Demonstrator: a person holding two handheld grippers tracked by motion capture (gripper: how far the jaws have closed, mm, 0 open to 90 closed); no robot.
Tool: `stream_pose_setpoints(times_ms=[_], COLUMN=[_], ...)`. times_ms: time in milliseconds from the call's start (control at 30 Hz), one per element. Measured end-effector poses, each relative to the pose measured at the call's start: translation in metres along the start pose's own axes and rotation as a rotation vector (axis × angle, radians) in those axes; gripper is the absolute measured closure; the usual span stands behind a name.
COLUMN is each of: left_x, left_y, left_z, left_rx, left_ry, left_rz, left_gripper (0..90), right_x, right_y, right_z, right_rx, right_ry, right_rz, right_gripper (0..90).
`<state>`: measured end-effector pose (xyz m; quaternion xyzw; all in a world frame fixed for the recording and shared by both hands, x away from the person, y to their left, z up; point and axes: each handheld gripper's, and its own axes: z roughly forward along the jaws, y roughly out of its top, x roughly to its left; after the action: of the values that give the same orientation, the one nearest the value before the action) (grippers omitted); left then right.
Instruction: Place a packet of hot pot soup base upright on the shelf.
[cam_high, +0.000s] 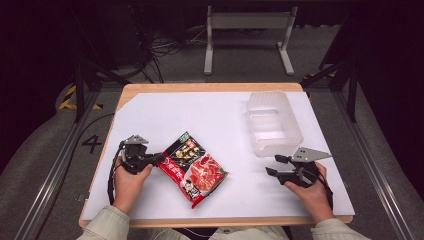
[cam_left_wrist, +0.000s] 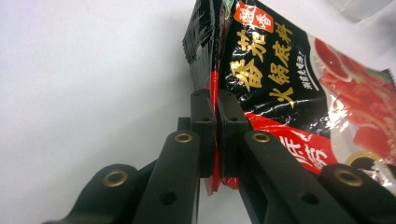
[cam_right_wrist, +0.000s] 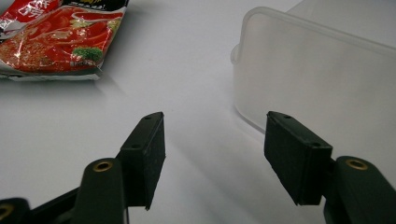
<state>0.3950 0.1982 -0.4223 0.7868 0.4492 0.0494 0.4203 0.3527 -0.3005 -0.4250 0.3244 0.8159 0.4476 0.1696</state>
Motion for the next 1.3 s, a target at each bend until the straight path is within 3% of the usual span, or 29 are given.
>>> stream_pose_setpoints(times_ms=[467,567,767,800,1033,1300], left_x=[-0.023,-0.032,-0.04,-0.045,-0.065,-0.079], left_y=[0.017,0.023,0.028,0.03,0.041,0.059], left_z=[-0.02,-0.026,-0.035,-0.039,-0.051,-0.055], left_rx=[-0.058,-0.076,-0.103,-0.116,-0.15,-0.178], left_ry=[0.001,0.012,0.01,0.021,0.043,0.077], left_rz=[0.081,0.122,0.144,0.169,0.242,0.289], left_gripper=[88.3,88.3,88.3,88.3,88.3,88.0], right_x=[-0.001,-0.002,-0.001,-0.001,-0.001,0.002], right_y=[-0.001,-0.001,0.001,0.001,0.002,0.005], right_z=[-0.002,-0.003,-0.004,-0.004,-0.005,-0.004], right_rx=[-0.004,-0.007,-0.011,-0.013,-0.019,-0.022], right_ry=[-0.004,-0.008,-0.01,-0.01,-0.011,-0.004], right_rz=[0.003,0.004,0.002,0.001,-0.002,-0.007], right_gripper=[38.8,39.0,39.0,39.0,39.1,39.1])
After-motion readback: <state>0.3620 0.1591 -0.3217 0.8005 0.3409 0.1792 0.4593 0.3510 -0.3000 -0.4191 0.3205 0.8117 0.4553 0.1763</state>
